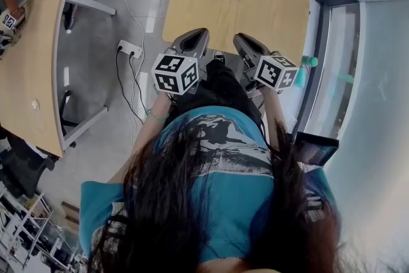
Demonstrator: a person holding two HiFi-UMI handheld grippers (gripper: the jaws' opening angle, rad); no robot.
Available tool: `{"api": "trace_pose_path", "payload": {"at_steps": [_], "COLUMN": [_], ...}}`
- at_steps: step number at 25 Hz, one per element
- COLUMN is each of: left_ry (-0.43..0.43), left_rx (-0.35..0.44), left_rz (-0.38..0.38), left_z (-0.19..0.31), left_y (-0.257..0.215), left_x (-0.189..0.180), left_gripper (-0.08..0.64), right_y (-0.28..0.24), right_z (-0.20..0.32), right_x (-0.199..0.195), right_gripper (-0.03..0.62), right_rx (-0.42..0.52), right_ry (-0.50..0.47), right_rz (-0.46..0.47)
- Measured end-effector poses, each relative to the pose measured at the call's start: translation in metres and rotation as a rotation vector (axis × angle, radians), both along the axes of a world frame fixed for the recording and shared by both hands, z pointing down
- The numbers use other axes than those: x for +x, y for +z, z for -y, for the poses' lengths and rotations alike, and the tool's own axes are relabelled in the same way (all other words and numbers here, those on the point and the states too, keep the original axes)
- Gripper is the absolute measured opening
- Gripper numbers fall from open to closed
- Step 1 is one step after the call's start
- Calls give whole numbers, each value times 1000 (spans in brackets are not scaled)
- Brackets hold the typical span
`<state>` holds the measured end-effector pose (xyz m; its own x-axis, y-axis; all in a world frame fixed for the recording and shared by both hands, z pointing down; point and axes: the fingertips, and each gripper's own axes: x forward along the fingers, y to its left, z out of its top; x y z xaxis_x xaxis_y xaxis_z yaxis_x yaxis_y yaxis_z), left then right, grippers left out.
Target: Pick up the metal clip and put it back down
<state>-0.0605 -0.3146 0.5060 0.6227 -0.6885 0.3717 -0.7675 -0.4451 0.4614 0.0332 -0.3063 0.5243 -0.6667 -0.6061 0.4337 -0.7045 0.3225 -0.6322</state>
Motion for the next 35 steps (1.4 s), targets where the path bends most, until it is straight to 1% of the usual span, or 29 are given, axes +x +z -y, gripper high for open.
{"api": "trace_pose_path", "payload": {"at_steps": [4,7,10,12,13,15,18,21,26,30,35], "left_ry": [-49,-58,-59,-63,-65,-77,-118,-152,-191,-216,-231], "left_rx": [-7,-12,-29,-34,-32,-30,-36,-46,-70,-79,-88], "left_rz": [-2,-27,-70,-67,-59,-40,-18,-5,12,30,44], "left_z": [24,43,58,68,72,78,86,90,91,90,86], "left_y": [2,4,11,16,18,21,26,31,41,46,49], "left_x": [6,16,27,32,33,35,32,29,23,20,19], "left_gripper": [5,5,5,5,5,5,5,5,5,5,5], "right_y": [8,17,38,52,60,73,94,116,139,152,167], "right_z": [38,69,95,112,120,133,152,170,194,210,223], "right_x": [13,21,30,34,35,34,32,31,23,21,19], "right_gripper": [40,40,41,45,62,118,133,137,141,141,140], "right_rx": [-33,-46,-78,-102,-119,-161,-224,-288,-390,-452,-549], "right_ry": [-20,-54,-94,-117,-130,-159,-176,-166,-123,-63,30], "right_rz": [35,53,28,20,21,32,47,61,127,165,236]}}
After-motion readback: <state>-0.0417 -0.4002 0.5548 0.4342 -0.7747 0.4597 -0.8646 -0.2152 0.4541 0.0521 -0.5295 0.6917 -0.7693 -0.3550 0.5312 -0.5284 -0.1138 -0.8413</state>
